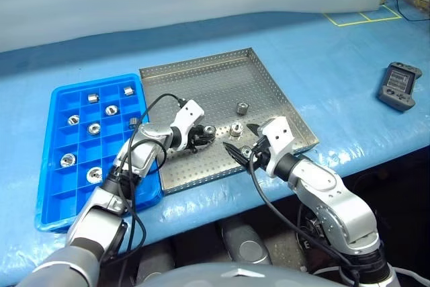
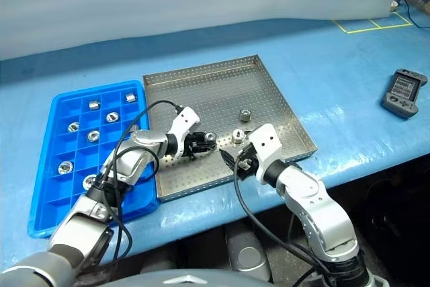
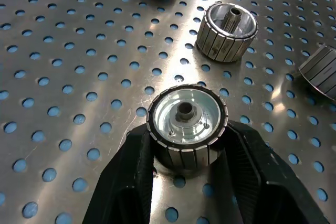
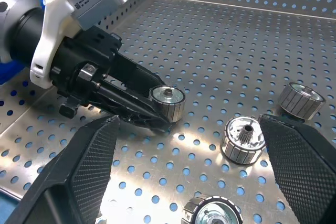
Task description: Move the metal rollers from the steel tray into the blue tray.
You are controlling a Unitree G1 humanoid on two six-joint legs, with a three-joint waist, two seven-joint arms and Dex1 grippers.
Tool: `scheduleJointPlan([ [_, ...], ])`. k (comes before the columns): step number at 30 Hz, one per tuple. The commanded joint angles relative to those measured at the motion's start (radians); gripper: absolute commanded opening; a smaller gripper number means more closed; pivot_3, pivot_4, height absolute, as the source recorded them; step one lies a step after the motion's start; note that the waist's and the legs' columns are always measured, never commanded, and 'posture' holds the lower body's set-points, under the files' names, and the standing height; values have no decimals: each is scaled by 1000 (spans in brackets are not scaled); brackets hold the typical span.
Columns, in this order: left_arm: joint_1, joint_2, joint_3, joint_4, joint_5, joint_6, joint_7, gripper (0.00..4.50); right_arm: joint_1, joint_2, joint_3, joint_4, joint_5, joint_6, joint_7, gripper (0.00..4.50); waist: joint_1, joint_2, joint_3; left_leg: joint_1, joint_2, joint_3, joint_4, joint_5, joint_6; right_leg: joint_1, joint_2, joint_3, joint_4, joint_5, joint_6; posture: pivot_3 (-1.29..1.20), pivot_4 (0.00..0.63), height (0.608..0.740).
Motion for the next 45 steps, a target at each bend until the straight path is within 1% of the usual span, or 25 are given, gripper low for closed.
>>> scheduleJointPlan([
  [1,20,-22,121,-138,-42,-48,72,1714,-17,7,15,-18,8,-6,14,4500,2,0,0,0,0,0,0,0,0,0,0,0,0,0,0,-224,150,740],
  [3,53,-38,195,-225,-55,-66,135,1714,-26,9,31,-14,8,-5,23,4500,7,0,0,0,0,0,0,0,0,0,0,0,0,0,0,-207,150,740],
  [6,108,-33,273,-364,-61,-74,203,1713,-50,11,53,-2,10,-6,42,4500,14,0,0,0,0,0,0,0,0,0,0,0,0,0,0,-167,150,740],
  [11,246,18,438,-622,-58,-29,307,1713,-142,5,109,55,13,-25,126,4500,44,0,0,1,1,0,0,0,0,0,0,0,0,0,0,-64,150,740],
  [13,317,52,502,-707,-56,-5,333,1713,-189,2,135,89,12,-41,172,4500,64,0,0,2,1,0,0,0,0,1,1,0,1,0,0,-34,150,740],
  [16,428,76,589,-830,-66,43,371,1713,-262,3,179,145,2,-68,236,4500,104,0,0,1,0,-1,0,0,0,1,0,-1,0,0,-1,20,150,740],
  [19,534,74,644,-937,-57,90,416,1713,-315,18,214,193,-2,-94,283,4500,156,-1,1,1,0,-1,0,0,0,1,0,-1,-1,0,-1,72,150,740],
  [22,626,39,704,-1010,-66,123,457,1713,-354,49,255,235,-3,-118,323,4500,196,-1,1,0,0,-1,0,0,0,1,0,-2,-1,0,-1,118,150,740],
  [25,711,22,718,-1043,-46,136,486,1713,-373,74,307,266,-19,-141,354,4500,226,-2,0,1,1,-1,0,0,0,1,0,-3,-1,-1,-3,139,150,740],
  [27,745,-5,726,-1064,-60,147,504,1713,-377,84,326,272,-21,-147,372,4500,247,-2,0,1,1,-1,0,0,0,1,0,-3,0,-4,-8,153,150,740],
  [30,818,-43,722,-1070,-54,156,529,1713,-379,93,344,274,-20,-151,392,4500,261,-2,0,1,1,-1,1,0,-1,1,-1,-3,0,-5,-9,162,150,740],
  [34,873,-87,714,-1048,-72,142,538,1713,-375,95,345,272,-20,-150,403,4500,272,-2,0,1,1,-1,1,0,-1,1,-1,-4,0,-5,-9,159,150,740],
  [40,914,-92,668,-1003,-75,162,534,1713,-360,87,338,254,-22,-138,400,4500,272,-2,0,2,1,-1,1,0,-1,1,-1,-4,0,-5,-10,127,150,740],
  [42,916,-94,658,-994,-86,181,531,2430,-350,82,333,243,-22,-131,392,4500,271,-2,0,1,1,-1,1,0,-1,1,-1,-4,0,-5,-10,117,150,740],
  [43,916,-95,656,-993,-88,191,533,2689,-344,79,332,238,-21,-128,389,4500,271,-2,0,2,1,-1,1,0,-1,0,-1,-4,-1,-6,-10,106,150,740],
  [45,914,-95,654,-990,-91,204,538,3380,-337,76,328,230,-21,-123,383,4500,269,-2,0,2,1,-1,0,0,-1,0,-1,-4,0,-6,-10,101,150,740],
])
